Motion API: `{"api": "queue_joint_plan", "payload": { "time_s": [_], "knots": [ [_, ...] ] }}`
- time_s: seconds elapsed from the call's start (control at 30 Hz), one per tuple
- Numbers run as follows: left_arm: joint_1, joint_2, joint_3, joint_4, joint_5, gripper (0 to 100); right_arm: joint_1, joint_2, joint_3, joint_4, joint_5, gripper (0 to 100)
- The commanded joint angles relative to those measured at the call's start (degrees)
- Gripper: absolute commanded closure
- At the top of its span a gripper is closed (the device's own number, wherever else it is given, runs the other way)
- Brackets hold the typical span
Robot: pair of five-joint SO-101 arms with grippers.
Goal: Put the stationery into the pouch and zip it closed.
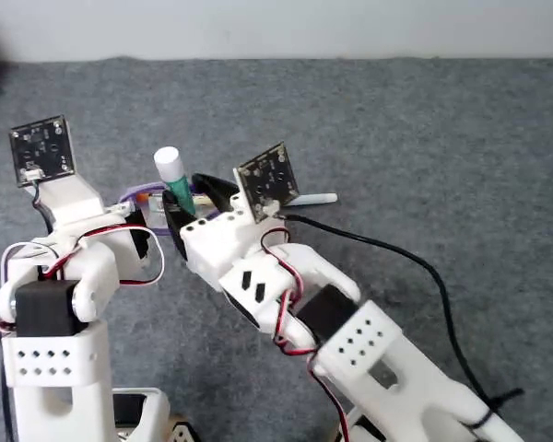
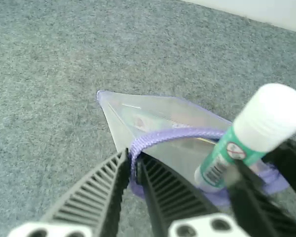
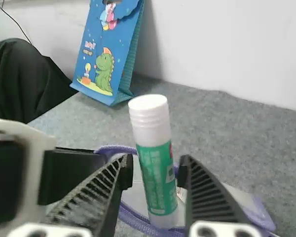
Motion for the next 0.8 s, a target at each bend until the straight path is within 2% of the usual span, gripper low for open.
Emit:
{"api": "queue_joint_plan", "payload": {
  "time_s": [0.0,0.17,0.33,0.6,0.77],
  "knots": [
    [0.26,2.81,-1.10,-1.32,0.79,99,-0.04,-4.26,-0.62,2.24,-0.44,93.3],
    [0.26,6.15,-5.93,-1.23,2.99,99,-0.13,-4.44,-0.62,3.12,-0.44,99.2],
    [0.26,8.70,-7.69,-0.97,2.99,99,-0.22,2.07,-0.62,1.80,-0.44,99.0],
    [0.26,8.70,-7.87,-0.88,2.99,99,1.63,13.32,-0.70,-9.36,-0.09,99.0],
    [0.26,8.70,-7.96,-0.18,2.90,99,1.63,6.02,-0.70,-2.59,-0.09,99.1]
  ]
}}
